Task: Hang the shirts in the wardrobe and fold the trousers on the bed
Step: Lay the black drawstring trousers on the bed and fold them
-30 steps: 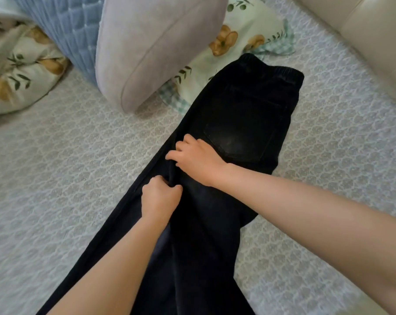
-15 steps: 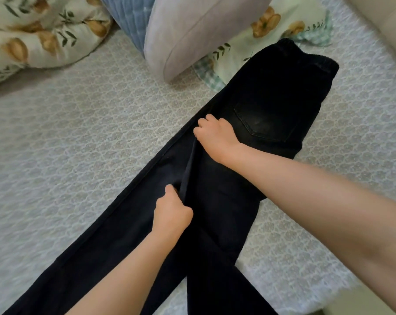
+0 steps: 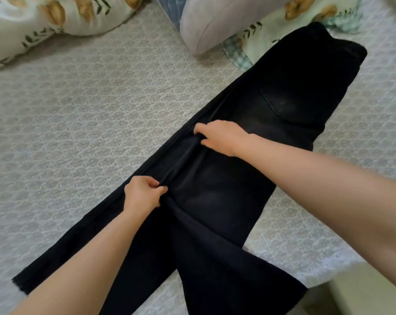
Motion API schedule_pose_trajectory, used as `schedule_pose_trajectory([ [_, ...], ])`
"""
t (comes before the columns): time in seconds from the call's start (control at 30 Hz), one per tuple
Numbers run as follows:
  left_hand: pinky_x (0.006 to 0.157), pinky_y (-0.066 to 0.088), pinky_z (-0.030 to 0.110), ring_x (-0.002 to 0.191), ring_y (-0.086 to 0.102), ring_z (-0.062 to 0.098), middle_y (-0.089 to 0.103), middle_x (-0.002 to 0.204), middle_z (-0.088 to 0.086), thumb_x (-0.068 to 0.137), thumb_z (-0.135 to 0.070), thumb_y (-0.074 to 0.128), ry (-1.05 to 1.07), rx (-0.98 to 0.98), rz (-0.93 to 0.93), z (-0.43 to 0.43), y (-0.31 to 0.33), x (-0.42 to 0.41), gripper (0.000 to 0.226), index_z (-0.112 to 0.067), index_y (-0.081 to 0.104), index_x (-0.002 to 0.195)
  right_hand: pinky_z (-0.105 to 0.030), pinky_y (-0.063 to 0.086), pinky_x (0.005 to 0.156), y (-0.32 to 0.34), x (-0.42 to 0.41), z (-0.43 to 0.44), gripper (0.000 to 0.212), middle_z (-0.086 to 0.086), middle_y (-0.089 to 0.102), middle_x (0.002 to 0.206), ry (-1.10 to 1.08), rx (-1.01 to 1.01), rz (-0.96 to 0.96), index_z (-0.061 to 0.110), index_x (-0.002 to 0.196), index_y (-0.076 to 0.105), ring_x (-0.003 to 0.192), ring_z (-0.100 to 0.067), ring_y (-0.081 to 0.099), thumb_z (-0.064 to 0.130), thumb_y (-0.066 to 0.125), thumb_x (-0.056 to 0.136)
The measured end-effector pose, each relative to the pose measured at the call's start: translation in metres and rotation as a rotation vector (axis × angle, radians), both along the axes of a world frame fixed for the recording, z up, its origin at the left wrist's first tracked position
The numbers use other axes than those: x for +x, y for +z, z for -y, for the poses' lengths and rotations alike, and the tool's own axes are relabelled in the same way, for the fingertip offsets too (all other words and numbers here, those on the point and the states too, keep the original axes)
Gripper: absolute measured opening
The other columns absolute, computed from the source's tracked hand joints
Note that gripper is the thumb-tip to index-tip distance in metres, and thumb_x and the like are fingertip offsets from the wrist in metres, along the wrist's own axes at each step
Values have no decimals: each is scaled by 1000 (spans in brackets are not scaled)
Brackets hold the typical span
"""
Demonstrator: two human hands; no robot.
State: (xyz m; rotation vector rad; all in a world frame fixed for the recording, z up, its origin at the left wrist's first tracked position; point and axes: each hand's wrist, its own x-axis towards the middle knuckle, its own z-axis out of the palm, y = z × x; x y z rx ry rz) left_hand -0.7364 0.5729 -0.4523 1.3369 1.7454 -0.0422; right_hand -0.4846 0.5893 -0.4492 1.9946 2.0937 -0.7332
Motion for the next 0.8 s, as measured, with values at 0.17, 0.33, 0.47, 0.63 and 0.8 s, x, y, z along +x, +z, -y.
schedule_pose_trajectory([
  [0.17, 80, 60, 41, 75, 71, 23, 68, 79, -3, 83, -23, 78, 122, 86, 124, -5, -4, -1, 18, -28, 63, 74, -35, 43, 66, 10, -34, -4, 26, -7, 64, 97, -52, 88, -57, 15, 106, 61, 85, -27, 60, 36, 46, 101],
  [0.33, 74, 53, 34, 84, 65, 22, 68, 91, 4, 89, -20, 68, 215, 74, 109, -19, -2, -8, 15, -13, 67, 102, -42, 51, 79, 13, -56, -25, 20, -9, 61, 104, -155, 100, -32, 10, 111, 58, 98, -28, 58, 23, 44, 102],
  [0.47, 84, 49, 39, 104, 57, 27, 57, 114, 7, 82, -17, 69, -158, -119, -168, -3, -1, -10, 47, -14, 46, 123, -47, 46, 96, 8, -72, -28, 49, -9, 44, 137, -130, -166, 21, 9, 134, 40, 136, -32, 31, 33, 60, 95],
  [0.63, 82, 51, 40, 101, 59, 31, 59, 113, 9, 83, -15, 57, -242, -140, -249, 32, 3, -29, 33, -14, 50, 115, -54, 32, 111, 4, -87, 5, 79, -12, 0, 163, -12, -165, 148, 20, 155, 10, 147, -41, 8, 37, 59, 95],
  [0.8, 66, 45, 34, 79, 55, 19, 55, 104, -4, 85, -16, 55, -257, 130, -116, 66, 15, -52, 22, -21, 49, 105, -40, 45, 90, 4, -123, 55, 67, -10, 30, 150, 186, 139, 207, 23, 147, 30, 127, -30, 38, 41, 62, 91],
])
